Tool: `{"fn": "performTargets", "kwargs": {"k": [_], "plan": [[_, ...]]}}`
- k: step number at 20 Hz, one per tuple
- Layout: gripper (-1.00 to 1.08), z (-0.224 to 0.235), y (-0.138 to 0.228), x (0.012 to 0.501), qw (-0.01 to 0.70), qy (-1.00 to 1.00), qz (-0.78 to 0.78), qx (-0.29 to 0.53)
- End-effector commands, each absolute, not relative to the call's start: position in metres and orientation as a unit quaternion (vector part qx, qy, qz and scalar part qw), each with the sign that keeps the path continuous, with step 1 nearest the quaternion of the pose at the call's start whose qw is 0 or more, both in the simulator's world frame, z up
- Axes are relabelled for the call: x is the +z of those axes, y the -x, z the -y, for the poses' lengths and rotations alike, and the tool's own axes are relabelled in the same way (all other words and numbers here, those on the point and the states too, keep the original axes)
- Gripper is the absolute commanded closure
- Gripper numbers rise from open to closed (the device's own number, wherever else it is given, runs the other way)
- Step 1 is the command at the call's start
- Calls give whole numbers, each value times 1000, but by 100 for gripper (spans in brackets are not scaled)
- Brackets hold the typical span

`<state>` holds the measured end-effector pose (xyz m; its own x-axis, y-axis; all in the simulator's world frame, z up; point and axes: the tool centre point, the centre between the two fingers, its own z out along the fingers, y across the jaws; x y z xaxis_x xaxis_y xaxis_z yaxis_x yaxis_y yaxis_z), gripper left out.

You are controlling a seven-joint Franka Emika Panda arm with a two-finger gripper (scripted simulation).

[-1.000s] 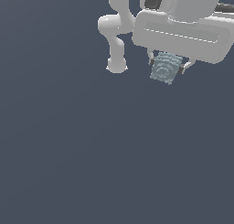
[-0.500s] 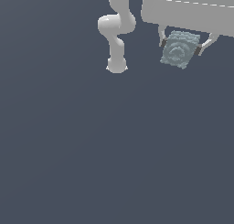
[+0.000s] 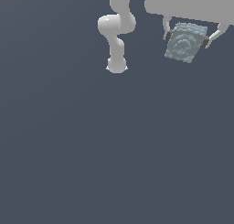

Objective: Pick up the object and move it to a goal position.

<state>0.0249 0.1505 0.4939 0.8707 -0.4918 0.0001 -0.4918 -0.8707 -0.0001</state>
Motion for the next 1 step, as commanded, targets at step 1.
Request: {"fn": "performTargets", "kwargs": {"k": [1], "plan": [[108,-151,-25,495,0,967,-254,0]]}}
